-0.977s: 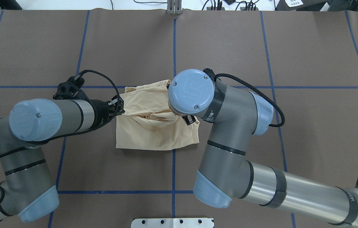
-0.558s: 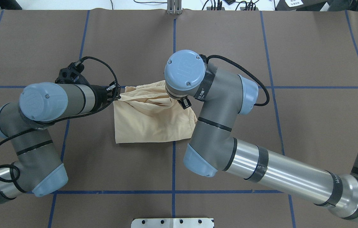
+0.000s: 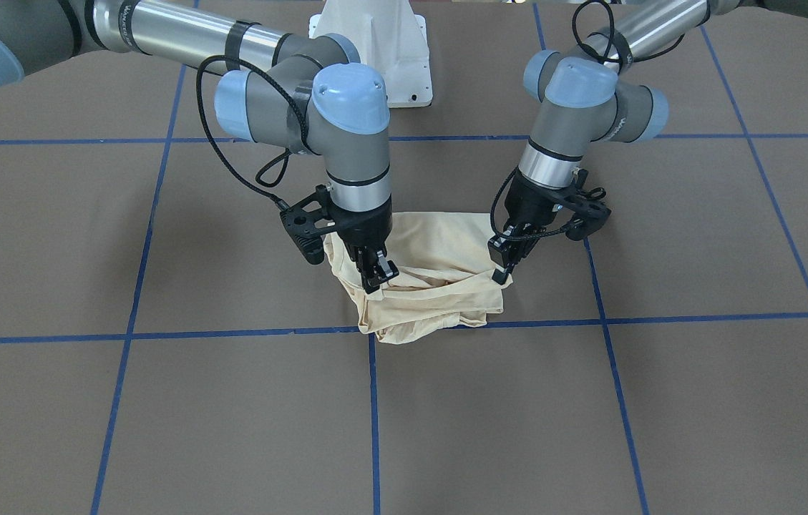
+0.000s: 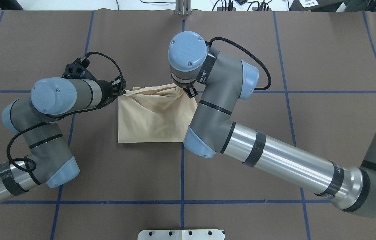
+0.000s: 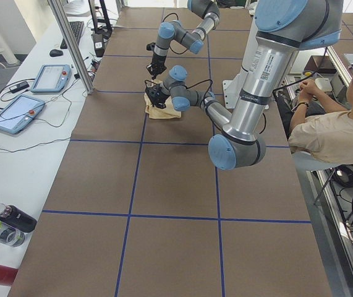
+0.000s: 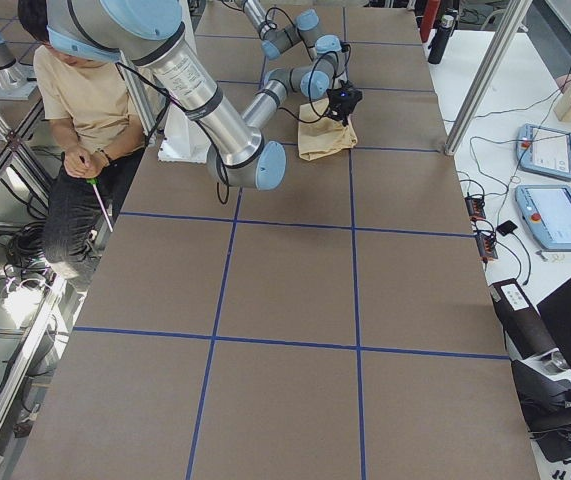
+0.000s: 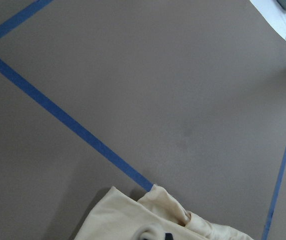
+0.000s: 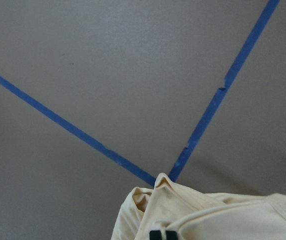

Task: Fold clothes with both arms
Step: 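Release the shirt and raise both grippers away from it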

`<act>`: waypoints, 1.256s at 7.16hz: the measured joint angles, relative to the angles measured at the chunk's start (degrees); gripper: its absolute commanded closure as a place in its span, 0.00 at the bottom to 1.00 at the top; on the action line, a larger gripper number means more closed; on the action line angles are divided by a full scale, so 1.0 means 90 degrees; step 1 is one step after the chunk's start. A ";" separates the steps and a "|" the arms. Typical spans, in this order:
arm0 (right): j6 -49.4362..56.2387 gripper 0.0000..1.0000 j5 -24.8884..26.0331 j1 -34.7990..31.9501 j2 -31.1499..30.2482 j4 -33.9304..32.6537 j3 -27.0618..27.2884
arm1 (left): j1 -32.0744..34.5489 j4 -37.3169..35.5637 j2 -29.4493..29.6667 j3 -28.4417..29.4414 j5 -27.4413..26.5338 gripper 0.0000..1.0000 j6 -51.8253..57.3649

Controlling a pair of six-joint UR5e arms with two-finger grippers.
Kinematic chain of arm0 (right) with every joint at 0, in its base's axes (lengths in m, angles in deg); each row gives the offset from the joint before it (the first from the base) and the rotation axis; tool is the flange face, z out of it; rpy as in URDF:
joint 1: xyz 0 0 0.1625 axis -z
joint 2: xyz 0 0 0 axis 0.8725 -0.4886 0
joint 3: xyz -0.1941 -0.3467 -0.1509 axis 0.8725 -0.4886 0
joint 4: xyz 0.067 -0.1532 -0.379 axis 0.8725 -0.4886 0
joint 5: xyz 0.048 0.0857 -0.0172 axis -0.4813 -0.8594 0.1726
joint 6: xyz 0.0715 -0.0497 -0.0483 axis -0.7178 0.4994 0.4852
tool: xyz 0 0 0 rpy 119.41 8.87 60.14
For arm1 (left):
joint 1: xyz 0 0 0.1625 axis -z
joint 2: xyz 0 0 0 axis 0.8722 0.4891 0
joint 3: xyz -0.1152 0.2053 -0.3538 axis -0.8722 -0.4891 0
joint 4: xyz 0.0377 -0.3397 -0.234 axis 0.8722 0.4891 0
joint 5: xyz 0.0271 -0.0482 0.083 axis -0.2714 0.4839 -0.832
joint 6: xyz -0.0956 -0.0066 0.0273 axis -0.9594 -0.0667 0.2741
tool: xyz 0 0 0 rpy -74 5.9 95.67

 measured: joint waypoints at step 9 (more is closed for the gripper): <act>0.1404 0.00 -0.1445 -0.1160 0.0782 0.1477 -0.2085 | 0.1003 0.1456 0.0910 0.2139 0.0107 0.00 0.0467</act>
